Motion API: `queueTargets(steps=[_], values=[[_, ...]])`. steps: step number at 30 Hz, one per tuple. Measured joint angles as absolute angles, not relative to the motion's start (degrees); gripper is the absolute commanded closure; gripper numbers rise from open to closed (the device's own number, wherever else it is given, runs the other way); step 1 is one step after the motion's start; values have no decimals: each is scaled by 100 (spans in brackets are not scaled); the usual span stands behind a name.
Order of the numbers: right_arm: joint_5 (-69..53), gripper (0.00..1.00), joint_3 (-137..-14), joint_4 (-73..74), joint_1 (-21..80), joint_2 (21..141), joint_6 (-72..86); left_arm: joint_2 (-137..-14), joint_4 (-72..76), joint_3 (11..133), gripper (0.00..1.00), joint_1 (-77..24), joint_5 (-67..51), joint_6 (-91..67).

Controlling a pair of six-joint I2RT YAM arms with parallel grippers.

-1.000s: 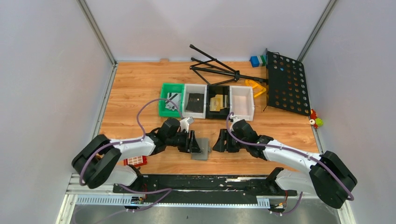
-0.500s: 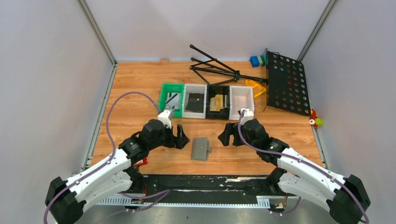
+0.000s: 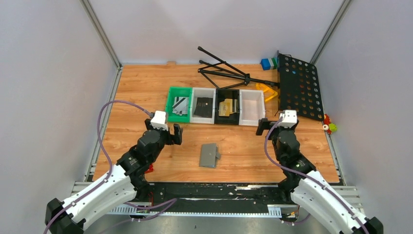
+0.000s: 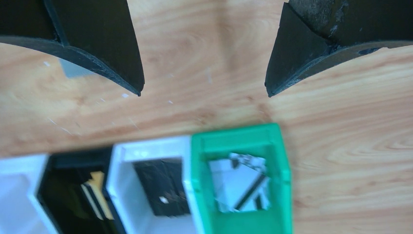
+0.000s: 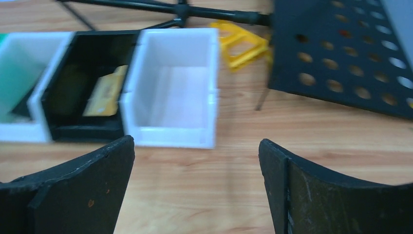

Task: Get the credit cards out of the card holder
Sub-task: Reset both arms

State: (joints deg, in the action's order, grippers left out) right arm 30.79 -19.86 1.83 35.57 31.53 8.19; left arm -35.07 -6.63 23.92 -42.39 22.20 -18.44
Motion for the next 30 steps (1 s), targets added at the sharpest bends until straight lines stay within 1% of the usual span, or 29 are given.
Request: queueTargets(steps=[4,5,9,15,21,24,30], values=[[2834,5,-1608,-298,2220,3308,731,-3514,-23,2082,0,-4049,2952,-1356],[2749,0,-1476,-456,1925,3361,692,-3557,143,1992,0,-3898,3050,-1243],[2386,0,-1199,-1020,1184,3833,436,-3992,947,1680,0,-2952,3173,-899],[2178,0,-1059,-2224,1031,4919,-47,-5068,1800,1579,0,-2091,3146,-451],[1999,0,-790,-3284,882,5697,-342,-5706,2840,1356,0,-1059,2591,-309],[1865,0,-801,-3741,650,6088,-353,-5911,3341,1039,0,-958,2359,-217],[1612,0,-1098,-4372,427,7043,-362,-6700,4296,1007,2,-821,1975,25]])
